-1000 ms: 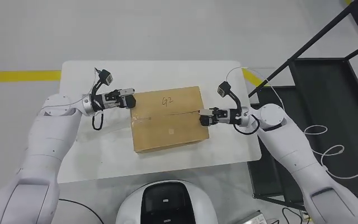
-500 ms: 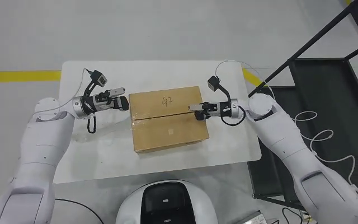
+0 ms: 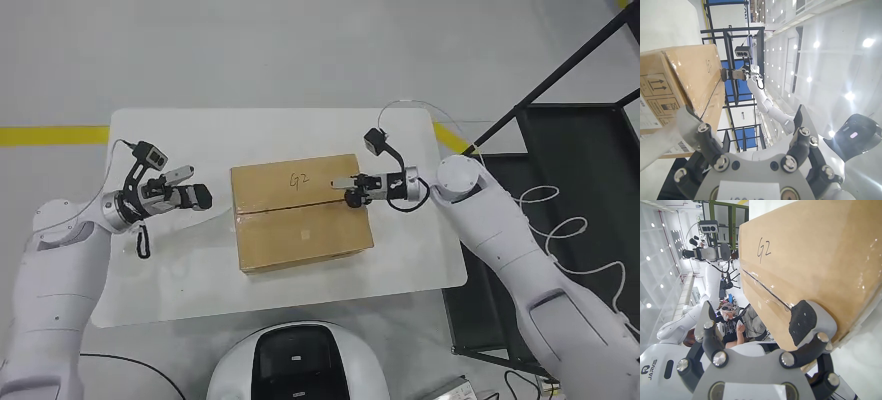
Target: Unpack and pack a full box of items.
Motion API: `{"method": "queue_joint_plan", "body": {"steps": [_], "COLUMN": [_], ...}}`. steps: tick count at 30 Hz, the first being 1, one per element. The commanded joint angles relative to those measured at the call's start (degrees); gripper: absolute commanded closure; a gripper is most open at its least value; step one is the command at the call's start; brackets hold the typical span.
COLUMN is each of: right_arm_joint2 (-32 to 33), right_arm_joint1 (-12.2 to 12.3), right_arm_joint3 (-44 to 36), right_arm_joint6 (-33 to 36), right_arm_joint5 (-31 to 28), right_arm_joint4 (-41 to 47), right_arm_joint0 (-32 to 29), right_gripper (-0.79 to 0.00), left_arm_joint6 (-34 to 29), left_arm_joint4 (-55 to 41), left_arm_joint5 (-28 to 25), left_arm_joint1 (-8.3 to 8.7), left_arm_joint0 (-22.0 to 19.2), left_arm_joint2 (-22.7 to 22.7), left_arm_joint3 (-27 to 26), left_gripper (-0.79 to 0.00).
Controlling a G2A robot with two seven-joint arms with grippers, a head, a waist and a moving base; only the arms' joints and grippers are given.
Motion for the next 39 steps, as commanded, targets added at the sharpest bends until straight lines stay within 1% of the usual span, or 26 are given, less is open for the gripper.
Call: {"method": "queue_joint_plan", "body": {"steps": [1,4,7,23,25,26,28,30,33,36,39], "right_arm_joint2": [-0.1,-0.2,-0.2,-0.2,-0.2,-0.2,-0.2,-0.2,-0.2,-0.2,-0.2], "right_arm_joint1": [-0.1,-0.4,-0.4,-0.4,-0.4,-0.4,-0.4,-0.4,-0.4,-0.4,-0.4], "right_arm_joint3": [0.2,0.5,0.5,0.5,0.5,0.5,0.5,0.5,0.5,0.5,0.5], "right_arm_joint6": [0.1,0.4,0.4,0.4,0.4,0.4,0.4,0.4,0.4,0.4,0.4], "right_arm_joint5": [0.1,0.7,0.7,0.7,0.7,0.7,0.7,0.7,0.7,0.7,0.7], "right_arm_joint4": [-0.1,0.2,0.2,0.2,0.2,0.2,0.2,0.2,0.2,0.2,0.2], "right_arm_joint0": [0.2,0.2,0.2,0.2,0.2,0.2,0.2,0.2,0.2,0.2,0.2], "right_gripper": [-0.785,-0.785,-0.785,-0.785,-0.785,-0.785,-0.785,-0.785,-0.785,-0.785,-0.785], "left_arm_joint6": [1.3,3.3,4.0,4.0,7.0,9.3,13.5,18.0,25.8,32.7,39.3], "left_arm_joint4": [0.1,0.5,-0.6,-0.6,-2.8,-3.5,-4.7,-5.9,-4.9,-1.5,3.0], "left_arm_joint5": [0.6,1.2,2.1,2.1,3.7,3.2,1.4,-0.4,-4.4,-6.0,-7.0], "left_arm_joint1": [0.26,0.55,0.77,0.77,0.69,0.74,0.84,1.02,1.16,1.21,1.05], "left_arm_joint0": [1.6,3.6,5.6,5.6,6.9,8.1,11.9,16.5,24.4,30.9,35.1], "left_arm_joint2": [-0.7,-1.4,-2.1,-2.1,-2.7,-3.6,-5.3,-7.8,-11.1,-13.0,-13.5], "left_arm_joint3": [-1.1,-2.7,-4.7,-4.7,-6.1,-7.3,-10.4,-13.8,-19.5,-24.2,-27.5], "left_gripper": [-0.785,-0.785,-0.785,-0.785,-0.785,-0.785,-0.785,-0.785,-0.785,-0.785,-0.785]}}
